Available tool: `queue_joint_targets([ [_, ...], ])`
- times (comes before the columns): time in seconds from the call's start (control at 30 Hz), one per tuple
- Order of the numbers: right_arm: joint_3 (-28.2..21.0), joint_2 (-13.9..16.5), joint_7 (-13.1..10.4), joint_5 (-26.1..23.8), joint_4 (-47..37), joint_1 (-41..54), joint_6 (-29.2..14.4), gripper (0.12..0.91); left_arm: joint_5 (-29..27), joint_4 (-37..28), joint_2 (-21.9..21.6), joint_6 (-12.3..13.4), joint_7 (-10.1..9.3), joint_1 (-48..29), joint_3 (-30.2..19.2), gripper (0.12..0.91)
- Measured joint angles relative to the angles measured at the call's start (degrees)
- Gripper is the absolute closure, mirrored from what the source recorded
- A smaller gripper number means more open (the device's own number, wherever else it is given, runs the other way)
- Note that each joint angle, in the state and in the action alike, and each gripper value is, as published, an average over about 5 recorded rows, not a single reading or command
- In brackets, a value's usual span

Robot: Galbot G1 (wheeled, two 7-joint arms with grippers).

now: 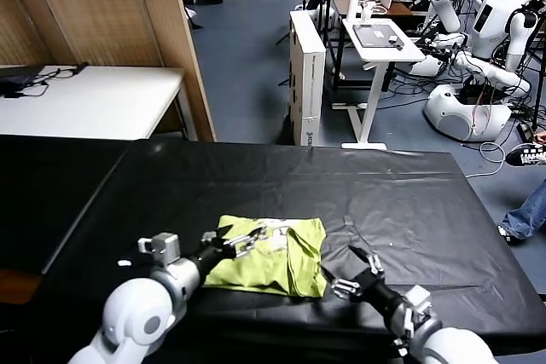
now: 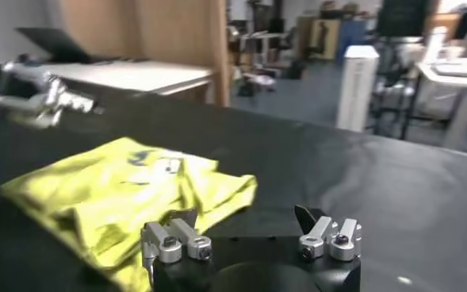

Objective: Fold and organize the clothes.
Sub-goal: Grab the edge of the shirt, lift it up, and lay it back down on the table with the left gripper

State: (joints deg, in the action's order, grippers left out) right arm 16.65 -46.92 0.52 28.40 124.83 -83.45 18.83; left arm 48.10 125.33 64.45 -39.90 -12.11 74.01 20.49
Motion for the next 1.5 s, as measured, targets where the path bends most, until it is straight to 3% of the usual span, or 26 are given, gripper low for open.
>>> queue_joint_targets([
  [0.33, -11.8, -2.3, -8.5, 0.2, -1.9, 13.8, 11.3, 0.118, -2.8, 0.3, -0.4, 1.1, -0.05, 3.1, 2.3, 0.123],
  [0.57, -20.8, -5.8, -10.9, -0.5, -5.6, 24.4, 18.0, 0.118, -3.9, 0.3, 0.2, 1.6, -0.03, 4.7, 2.8, 0.123],
  [0.77, -24.5, -8.1, -11.5, -4.1, -8.2, 28.9, 21.3, 0.118, -4.5, 0.3, 0.4, 2.0, 0.04, 5.5, 3.0, 0.123],
  [1.1, -22.2, -6.8, -11.1, -6.9, -8.7, 28.5, 23.4, 0.118, -4.9, 0.2, 0.7, 2.2, 0.11, 5.7, 3.0, 0.123],
  [1.33, -16.5, -5.1, -10.8, -7.9, -8.6, 25.6, 23.2, 0.118, -5.3, 0.1, 1.3, 2.3, 0.21, 5.8, 2.7, 0.123],
  [1.5, -11.1, -3.7, -8.8, -7.6, -7.7, 22.3, 20.2, 0.118, -5.6, 0.1, 1.6, 2.4, 0.29, 5.9, 2.6, 0.123],
])
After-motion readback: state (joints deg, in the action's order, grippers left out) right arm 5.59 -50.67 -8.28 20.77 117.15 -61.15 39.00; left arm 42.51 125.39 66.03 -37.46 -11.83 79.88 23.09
